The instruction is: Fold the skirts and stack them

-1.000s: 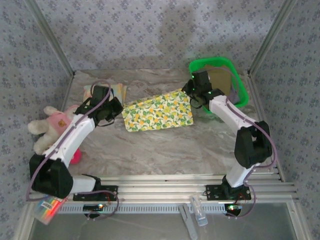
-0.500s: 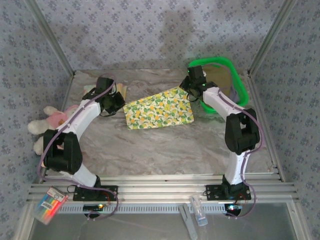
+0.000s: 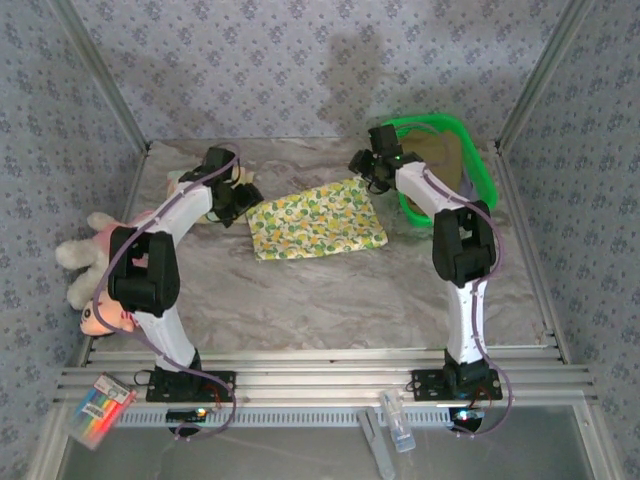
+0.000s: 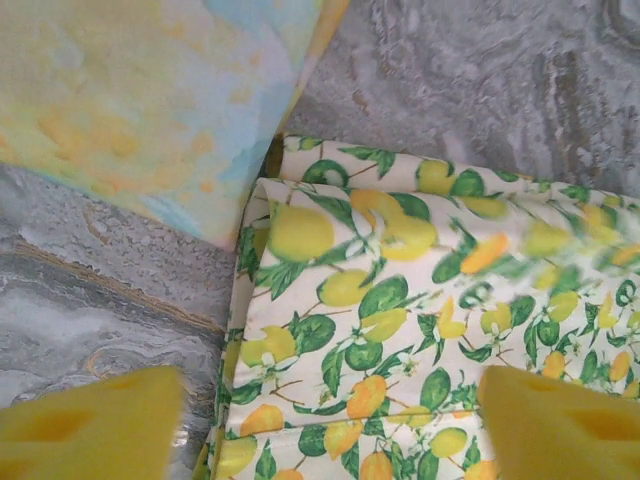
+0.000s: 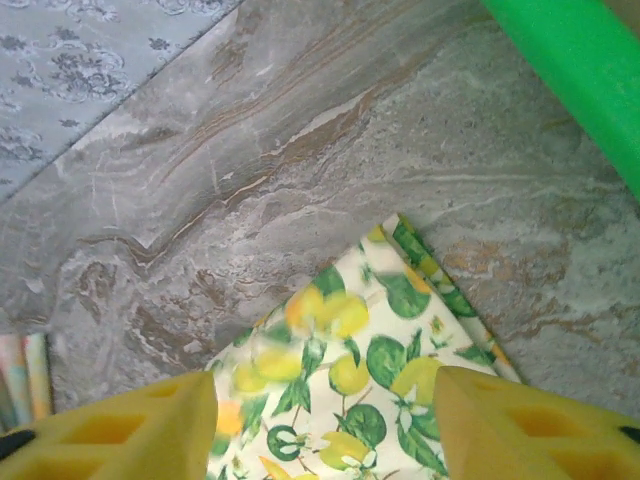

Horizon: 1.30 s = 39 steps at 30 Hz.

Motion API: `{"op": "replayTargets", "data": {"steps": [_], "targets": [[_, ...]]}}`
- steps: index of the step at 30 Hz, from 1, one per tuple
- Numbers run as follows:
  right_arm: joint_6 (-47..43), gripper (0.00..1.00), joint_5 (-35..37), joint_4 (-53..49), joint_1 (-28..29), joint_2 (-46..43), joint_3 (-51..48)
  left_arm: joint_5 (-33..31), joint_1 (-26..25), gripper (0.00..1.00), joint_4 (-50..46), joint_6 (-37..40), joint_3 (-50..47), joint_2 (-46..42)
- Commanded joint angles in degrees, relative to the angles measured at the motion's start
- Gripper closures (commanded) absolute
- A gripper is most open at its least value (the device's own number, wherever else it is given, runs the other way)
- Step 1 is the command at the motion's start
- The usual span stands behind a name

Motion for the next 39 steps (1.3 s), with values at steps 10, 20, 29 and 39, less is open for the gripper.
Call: {"op": "replayTargets", "data": {"steps": [10, 20, 29, 39], "targets": [[-7.07, 0.0, -9.91, -0.12, 3.99, -6.13, -8.2, 5.43, -7.57, 0.0, -0.15, 4.16, 2.91, 1.9], [-7.13, 0.0, -15.7, -2.9, 4.74, 0.1, -8.08, 11.93, -9.04, 0.0, -0.53, 5.07, 11.47, 17.36], [-11.63, 0.0, -17.37, -6.38, 4.74, -6.62, -22.99, 11.02, -14.48, 0.0, 2.35, 3.58, -0.63, 14.16], [-7.06, 0.0, -16.28, -0.66, 6.54, -26.7, -45.15, 11.5, -18.86, 0.0, 6.63, -1.88, -17.41, -6.2]]}}
